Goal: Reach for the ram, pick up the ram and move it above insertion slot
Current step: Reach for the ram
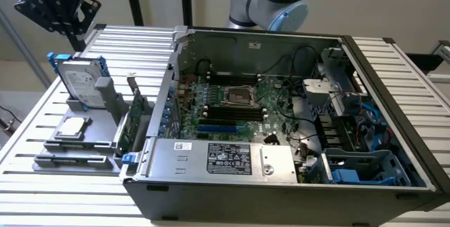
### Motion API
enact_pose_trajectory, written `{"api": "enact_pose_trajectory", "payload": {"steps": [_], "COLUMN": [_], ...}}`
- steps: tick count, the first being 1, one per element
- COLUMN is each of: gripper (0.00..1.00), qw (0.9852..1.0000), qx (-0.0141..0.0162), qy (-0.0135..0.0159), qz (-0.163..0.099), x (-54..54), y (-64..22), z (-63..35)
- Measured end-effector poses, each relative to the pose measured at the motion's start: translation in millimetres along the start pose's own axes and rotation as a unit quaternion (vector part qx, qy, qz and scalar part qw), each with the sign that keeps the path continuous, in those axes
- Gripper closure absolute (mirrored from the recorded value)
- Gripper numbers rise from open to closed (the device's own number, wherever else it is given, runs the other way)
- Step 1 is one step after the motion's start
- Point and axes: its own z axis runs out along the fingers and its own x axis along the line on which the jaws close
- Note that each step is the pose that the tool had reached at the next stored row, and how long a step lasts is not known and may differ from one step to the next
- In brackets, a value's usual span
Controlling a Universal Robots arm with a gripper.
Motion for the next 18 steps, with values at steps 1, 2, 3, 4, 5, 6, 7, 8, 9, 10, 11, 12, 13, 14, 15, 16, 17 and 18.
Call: {"api": "enact_pose_trajectory", "payload": {"steps": [1, 2, 3, 4, 5, 6, 7, 8, 9, 10, 11, 12, 13, 14, 15, 16, 17, 18], "gripper": [0.89, 0.89, 0.89, 0.89, 0.89, 0.89, 0.89, 0.89, 0.89, 0.89, 0.89, 0.89, 0.89, 0.89, 0.89, 0.89, 0.89, 0.89], "qw": [1.0, 1.0, 1.0, 1.0, 1.0, 1.0, 1.0, 1.0, 1.0, 1.0, 1.0, 1.0, 1.0, 1.0, 1.0, 1.0, 1.0, 1.0], "qx": [0.0, 0.0, 0.0, 0.0001, 0.0, 0.0001, 0.0, 0.0, 0.0, 0.0, 0.0, 0.0, 0.0, 0.0, 0.0, 0.0, 0.0, 0.0], "qy": [0.0, 0.0, 0.0, 0.0001, 0.0001, 0.0001, 0.0, 0.0, 0.0, 0.0, 0.0, 0.0, 0.0, 0.0, 0.0, 0.0, 0.0, 0.0], "qz": [0.0, 0.0, 0.0, 0.0, 0.0, 0.0, 0.0, 0.0, 0.0, 0.0, 0.0, 0.0, 0.0, 0.0, 0.0, 0.0, 0.0, 0.0], "x": [0.0, 0.0, 0.0, 0.0, 0.1, 0.2, 0.3, 0.5, 0.5, 0.6, 0.8, 1.2, 1.6, 2.1, 2.6, 3.3, 4.0, 4.7], "y": [0.0, 0.0, 0.0, -0.3, -1.9, -5.9, -10.4, -14.9, -19.7, -24.2, -28.7, -33.2, -37.9, -42.5, -47.0, -51.5, -56.0, -60.5], "z": [0.0, 0.0, 0.0, -0.1, 0.0, 0.1, 0.4, 0.5, 0.8, 1.2, 1.9, 2.9, 3.9, 5.0, 6.1, 7.1, 8.2, 9.2]}}
